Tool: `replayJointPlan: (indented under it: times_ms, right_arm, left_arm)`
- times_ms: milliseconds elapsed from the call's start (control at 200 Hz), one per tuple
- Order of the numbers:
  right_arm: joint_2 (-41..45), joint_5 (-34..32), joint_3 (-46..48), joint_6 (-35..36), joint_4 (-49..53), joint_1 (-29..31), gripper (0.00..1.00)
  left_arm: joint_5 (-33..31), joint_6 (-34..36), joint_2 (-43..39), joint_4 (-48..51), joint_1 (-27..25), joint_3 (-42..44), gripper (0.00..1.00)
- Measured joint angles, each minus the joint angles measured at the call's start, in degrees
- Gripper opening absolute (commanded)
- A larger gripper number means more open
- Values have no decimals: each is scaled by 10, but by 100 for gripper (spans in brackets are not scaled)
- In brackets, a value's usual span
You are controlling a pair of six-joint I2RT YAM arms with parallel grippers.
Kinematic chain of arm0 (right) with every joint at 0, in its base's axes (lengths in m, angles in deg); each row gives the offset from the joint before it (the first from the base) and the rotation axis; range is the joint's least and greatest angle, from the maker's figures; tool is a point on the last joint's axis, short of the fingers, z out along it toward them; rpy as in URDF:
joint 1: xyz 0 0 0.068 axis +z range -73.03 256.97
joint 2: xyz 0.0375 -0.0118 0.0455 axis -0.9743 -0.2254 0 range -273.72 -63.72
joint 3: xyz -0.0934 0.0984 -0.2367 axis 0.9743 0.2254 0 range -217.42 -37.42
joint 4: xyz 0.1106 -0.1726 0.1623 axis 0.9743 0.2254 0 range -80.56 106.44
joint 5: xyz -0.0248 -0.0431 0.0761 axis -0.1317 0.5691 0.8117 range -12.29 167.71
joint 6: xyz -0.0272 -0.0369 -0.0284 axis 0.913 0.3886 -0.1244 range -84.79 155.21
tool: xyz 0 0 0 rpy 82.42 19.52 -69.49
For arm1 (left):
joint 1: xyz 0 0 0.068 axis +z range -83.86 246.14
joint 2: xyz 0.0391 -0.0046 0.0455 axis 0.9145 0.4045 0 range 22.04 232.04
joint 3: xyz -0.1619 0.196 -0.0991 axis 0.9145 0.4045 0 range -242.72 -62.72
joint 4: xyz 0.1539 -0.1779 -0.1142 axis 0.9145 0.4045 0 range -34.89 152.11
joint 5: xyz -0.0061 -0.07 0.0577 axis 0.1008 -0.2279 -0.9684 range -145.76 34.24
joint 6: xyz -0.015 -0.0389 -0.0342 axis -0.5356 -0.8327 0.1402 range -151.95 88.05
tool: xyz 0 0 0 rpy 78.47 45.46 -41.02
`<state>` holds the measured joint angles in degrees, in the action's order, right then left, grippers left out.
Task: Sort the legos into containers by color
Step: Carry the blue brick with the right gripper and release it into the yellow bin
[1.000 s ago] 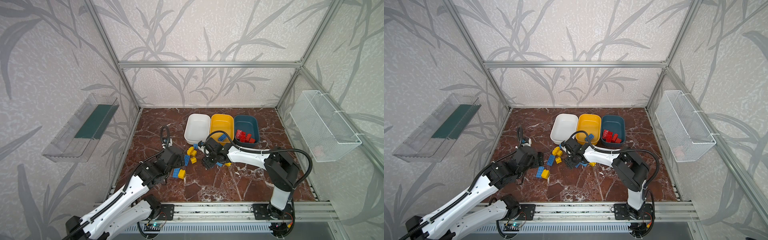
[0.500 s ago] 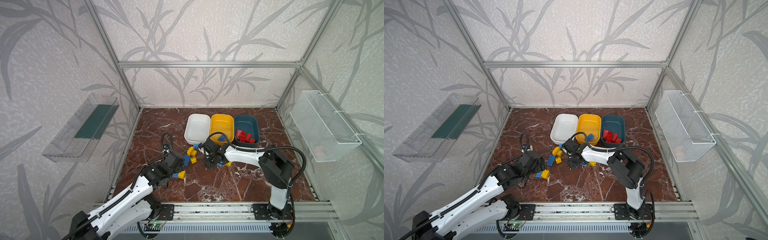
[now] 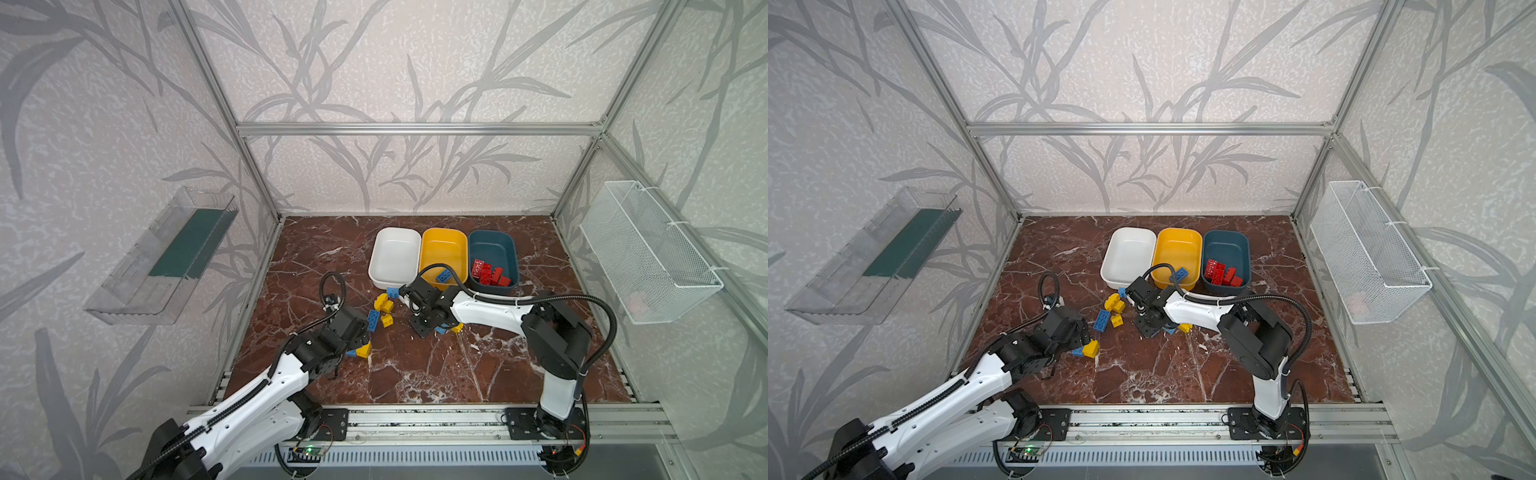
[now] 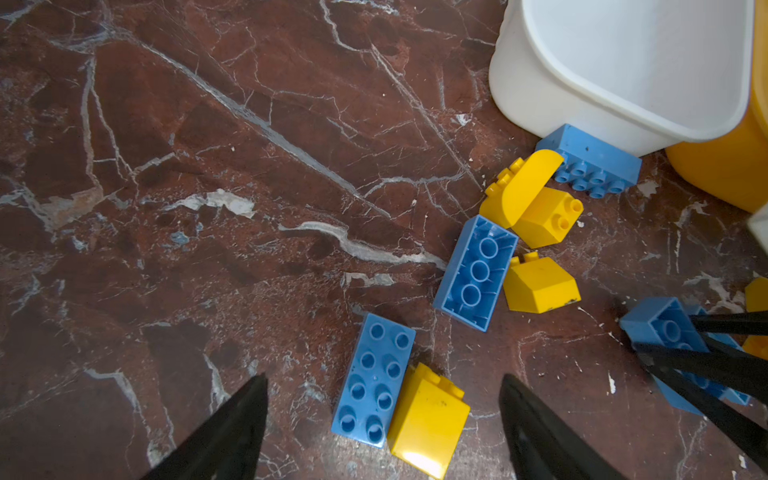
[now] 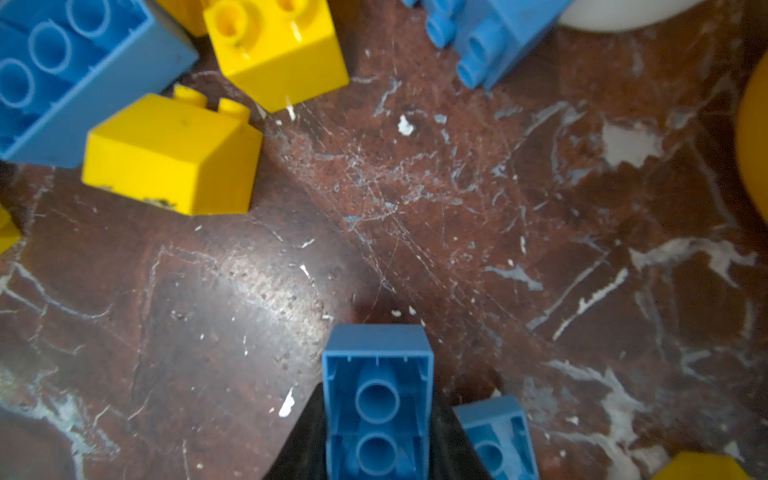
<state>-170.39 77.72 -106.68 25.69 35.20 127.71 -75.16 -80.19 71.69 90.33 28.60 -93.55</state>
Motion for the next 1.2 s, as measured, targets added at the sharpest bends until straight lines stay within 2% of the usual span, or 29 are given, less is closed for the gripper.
replayJointPlan:
  times_ms: [180, 410, 690, 1050, 1200]
  right_arm:
    - [45, -12, -8, 0, 16, 0, 25]
    - [80, -31, -62, -1, 34, -7, 25]
    - [87, -11, -151, -29, 45, -71, 25]
    - [-7, 20, -230, -51, 47, -184, 26]
    - [-57, 33, -243, -59, 48, -214, 33]
  left_arm:
    - [3, -5, 0, -5, 4, 23, 86]
    - [15, -3, -18, -9, 6, 21, 86]
    - [17, 5, -50, 2, 6, -2, 85]
    - [31, 11, -8, 1, 6, -11, 85]
    - [35, 11, 13, 0, 6, -11, 86]
